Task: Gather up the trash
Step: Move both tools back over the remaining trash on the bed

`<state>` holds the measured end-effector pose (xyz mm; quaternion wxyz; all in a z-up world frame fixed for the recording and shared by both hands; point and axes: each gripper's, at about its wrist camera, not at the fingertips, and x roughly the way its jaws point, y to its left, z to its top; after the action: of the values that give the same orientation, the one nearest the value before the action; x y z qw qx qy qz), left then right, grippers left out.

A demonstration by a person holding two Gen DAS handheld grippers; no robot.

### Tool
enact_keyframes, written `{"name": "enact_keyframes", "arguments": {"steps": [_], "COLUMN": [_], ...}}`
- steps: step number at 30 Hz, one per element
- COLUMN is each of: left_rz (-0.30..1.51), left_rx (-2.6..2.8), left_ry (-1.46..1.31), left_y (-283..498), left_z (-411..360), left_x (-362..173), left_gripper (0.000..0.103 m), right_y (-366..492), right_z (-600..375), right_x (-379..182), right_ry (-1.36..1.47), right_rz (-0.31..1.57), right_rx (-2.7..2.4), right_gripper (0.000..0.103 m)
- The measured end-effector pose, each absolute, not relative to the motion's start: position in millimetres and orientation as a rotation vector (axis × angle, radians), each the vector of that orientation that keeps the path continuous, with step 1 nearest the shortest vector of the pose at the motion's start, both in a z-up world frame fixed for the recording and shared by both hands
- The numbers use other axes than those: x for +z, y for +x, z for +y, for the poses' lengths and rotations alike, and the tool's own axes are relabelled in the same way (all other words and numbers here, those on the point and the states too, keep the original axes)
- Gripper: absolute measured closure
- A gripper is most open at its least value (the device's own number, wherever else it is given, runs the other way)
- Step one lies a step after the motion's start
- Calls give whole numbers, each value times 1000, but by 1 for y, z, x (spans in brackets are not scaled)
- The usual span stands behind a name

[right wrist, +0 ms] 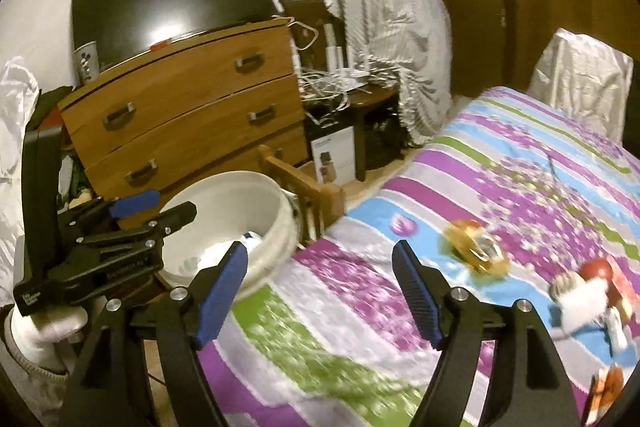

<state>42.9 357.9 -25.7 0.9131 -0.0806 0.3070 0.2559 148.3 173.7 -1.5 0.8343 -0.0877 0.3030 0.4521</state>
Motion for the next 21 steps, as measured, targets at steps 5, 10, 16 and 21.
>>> {"name": "enact_keyframes", "arguments": {"steps": [5,10,16,21], "left_rz": [639,645,670,731], "left_rx": [501,459,374,225], "left_ry": [-140,-114,-82,-51], "left_y": [52,63,78,95], "left_z": [333,304,265,218], "left_x": [-26,-24,-34,-58], "left_gripper": [43,43,40,40], "right_y": [148,148,145,141], "right_z": [133,92,28,-48], "right_x": [-8,-17,-42,-73], "right_ry": [-160,-123,-76,-25], "right_rz": [638,649,674,705], "right_rx": [923,885,803,687], "right_gripper": [25,22,22,22]}}
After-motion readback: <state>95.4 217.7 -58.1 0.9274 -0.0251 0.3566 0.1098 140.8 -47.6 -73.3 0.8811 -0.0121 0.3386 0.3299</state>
